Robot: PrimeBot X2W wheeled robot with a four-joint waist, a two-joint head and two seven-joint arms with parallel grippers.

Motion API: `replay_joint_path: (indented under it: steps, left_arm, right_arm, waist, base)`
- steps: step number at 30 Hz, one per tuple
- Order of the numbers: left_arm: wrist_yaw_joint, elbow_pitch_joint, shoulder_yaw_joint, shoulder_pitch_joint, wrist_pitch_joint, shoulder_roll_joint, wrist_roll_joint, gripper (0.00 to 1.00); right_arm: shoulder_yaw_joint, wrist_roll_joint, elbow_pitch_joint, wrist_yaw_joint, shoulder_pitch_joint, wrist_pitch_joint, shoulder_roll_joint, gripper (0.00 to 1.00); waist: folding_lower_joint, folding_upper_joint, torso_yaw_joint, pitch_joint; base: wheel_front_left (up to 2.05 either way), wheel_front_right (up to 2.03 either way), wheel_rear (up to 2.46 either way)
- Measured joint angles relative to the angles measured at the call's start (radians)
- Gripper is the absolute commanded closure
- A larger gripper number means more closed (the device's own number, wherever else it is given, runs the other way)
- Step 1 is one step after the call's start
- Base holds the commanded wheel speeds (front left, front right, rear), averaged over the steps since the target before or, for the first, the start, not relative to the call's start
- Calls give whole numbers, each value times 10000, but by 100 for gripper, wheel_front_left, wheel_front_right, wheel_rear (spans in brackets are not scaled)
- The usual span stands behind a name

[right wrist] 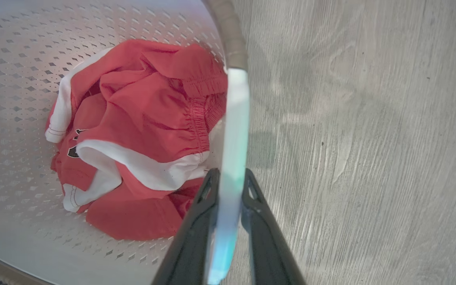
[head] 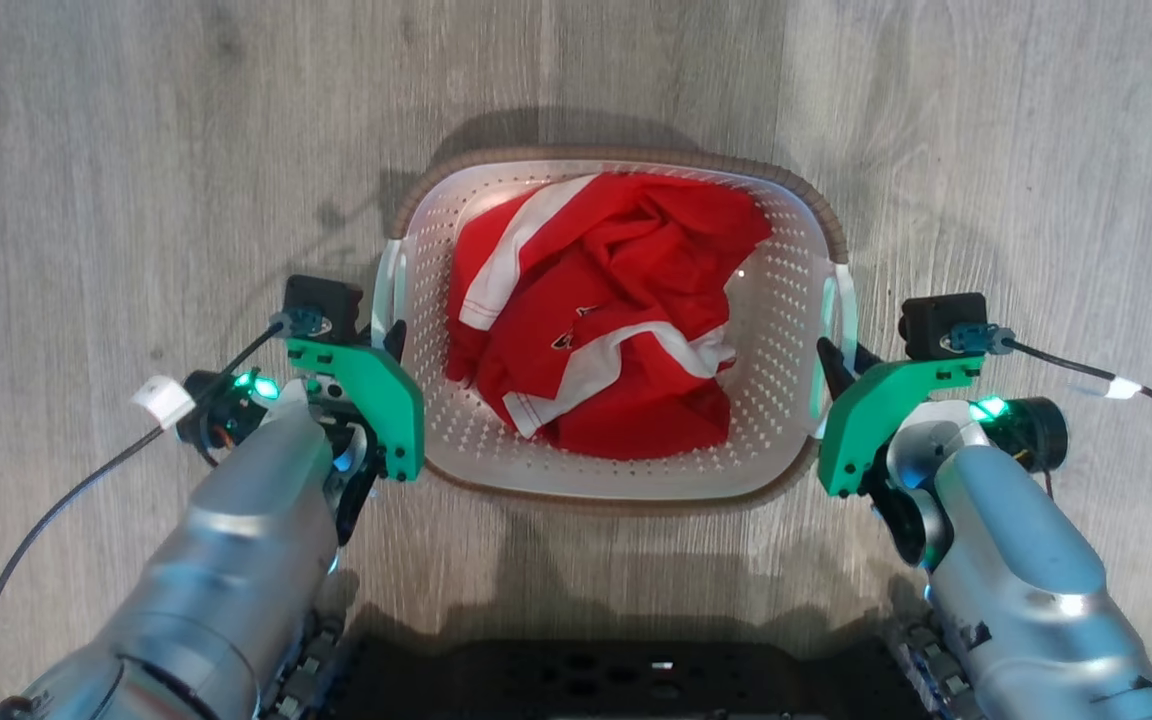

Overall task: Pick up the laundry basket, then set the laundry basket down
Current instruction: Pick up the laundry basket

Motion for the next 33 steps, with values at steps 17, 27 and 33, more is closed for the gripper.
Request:
replay_joint_path:
  steps: [17, 27, 33]
  left_arm:
    - [-410, 453, -744, -7, 803, 119, -303, 100]
    - [-412, -128, -1373, 341, 1411, 556, -871, 100]
    - [-412, -568, -1739, 751, 1645, 974, -1271, 100]
  right_arm:
    - [734, 1473, -334, -2, -4, 1720, -265, 100]
    - [1287, 2543, -558, -2, 3, 2717, -581, 100]
    - [1726, 2999, -727, -2, 60, 3306, -673, 100]
  waist:
    - [0, 0, -178, -1007]
    - [-1, 0, -354, -1944]
    - [-1, 0, -418, -2543]
  base:
    - [0, 0, 0]
    - [0, 0, 0]
    - [0, 0, 0]
